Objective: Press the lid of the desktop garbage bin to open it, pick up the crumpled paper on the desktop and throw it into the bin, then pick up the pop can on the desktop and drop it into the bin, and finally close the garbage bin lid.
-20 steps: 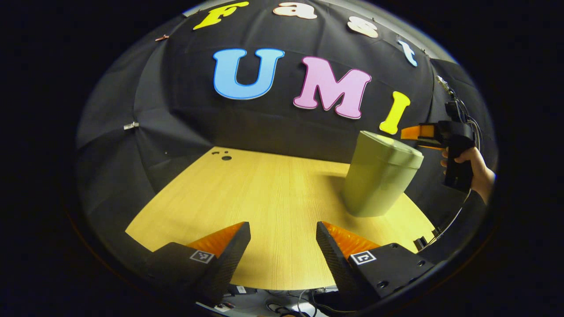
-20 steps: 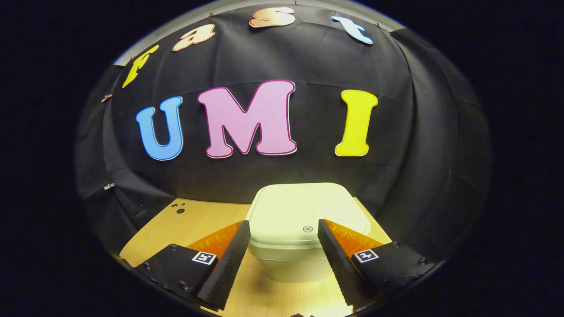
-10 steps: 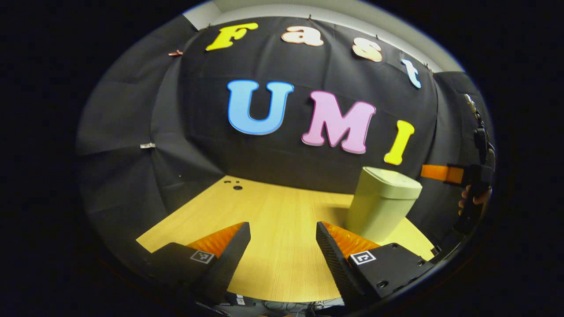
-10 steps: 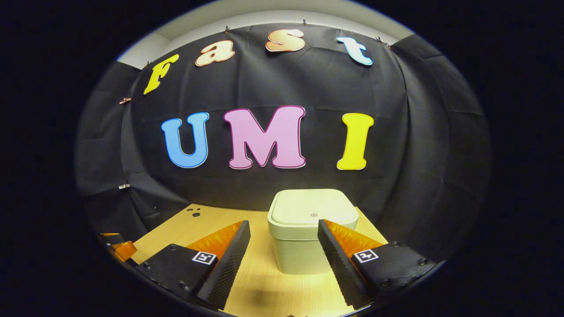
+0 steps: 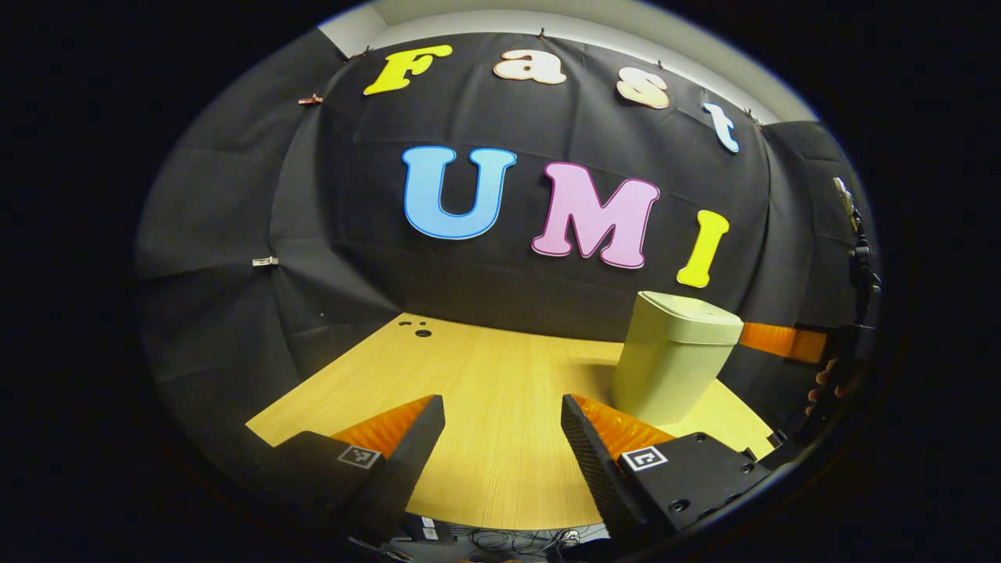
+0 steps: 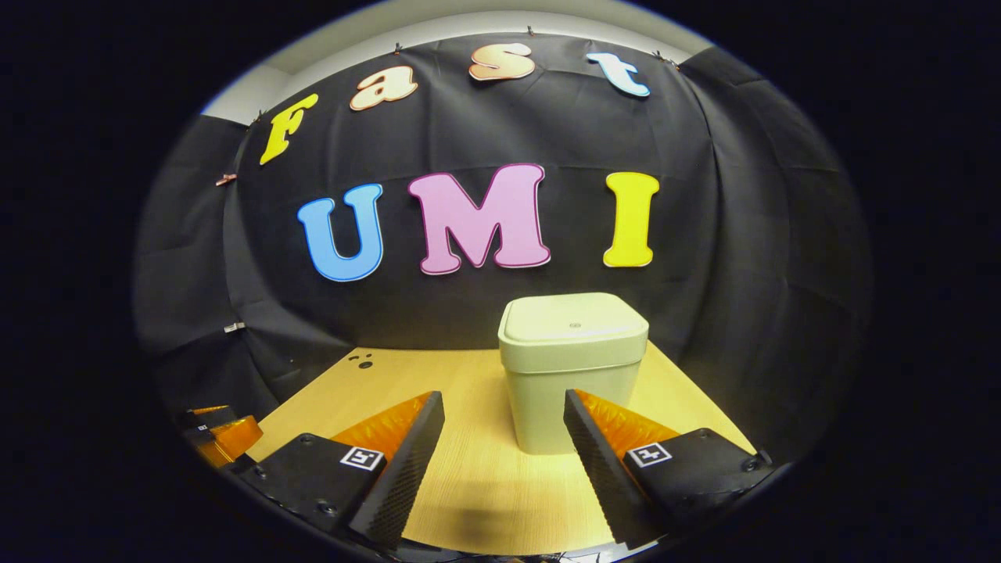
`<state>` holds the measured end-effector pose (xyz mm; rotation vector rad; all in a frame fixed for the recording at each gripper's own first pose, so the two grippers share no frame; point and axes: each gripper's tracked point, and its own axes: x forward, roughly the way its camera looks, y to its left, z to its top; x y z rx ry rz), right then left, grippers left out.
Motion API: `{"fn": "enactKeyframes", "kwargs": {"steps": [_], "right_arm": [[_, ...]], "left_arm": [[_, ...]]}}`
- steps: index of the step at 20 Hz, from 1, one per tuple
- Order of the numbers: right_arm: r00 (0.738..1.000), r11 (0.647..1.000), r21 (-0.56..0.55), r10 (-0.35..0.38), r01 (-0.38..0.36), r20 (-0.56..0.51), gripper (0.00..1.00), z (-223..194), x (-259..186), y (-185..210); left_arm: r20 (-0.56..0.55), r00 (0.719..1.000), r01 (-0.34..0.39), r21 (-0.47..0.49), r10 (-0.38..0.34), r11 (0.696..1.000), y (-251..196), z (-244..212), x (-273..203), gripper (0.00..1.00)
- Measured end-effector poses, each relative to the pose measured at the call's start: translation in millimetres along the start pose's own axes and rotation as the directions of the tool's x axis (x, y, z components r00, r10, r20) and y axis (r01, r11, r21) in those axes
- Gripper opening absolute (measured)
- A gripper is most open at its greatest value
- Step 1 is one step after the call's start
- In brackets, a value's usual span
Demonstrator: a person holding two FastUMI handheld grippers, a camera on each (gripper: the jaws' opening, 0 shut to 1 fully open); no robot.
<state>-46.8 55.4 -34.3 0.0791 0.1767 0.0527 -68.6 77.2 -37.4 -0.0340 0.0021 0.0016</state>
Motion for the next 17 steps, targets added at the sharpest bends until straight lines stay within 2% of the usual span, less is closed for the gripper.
{"fn": "enactKeyframes", "kwargs": {"steps": [5, 8, 17], "right_arm": [[0.999, 0.999, -0.011, 0.032, -0.032, -0.017, 0.97, -5, 4, 15], [0.998, 0.998, -0.025, 0.048, -0.049, -0.026, 0.97, -8, 5, 21], [0.999, 0.999, -0.03, 0.043, -0.044, -0.021, 0.96, -1, 17, 20]], "left_arm": [[-0.024, 1.0, 0.008, -0.042, -0.009, 0.999, -3, -3, 9, 0.96], [-0.021, 1.0, 0.001, -0.03, -0.002, 1.0, 2, 0, 14, 0.96], [-0.027, 1.0, -0.008, -0.025, 0.008, 1.0, -1, 10, 24, 0.96]]}}
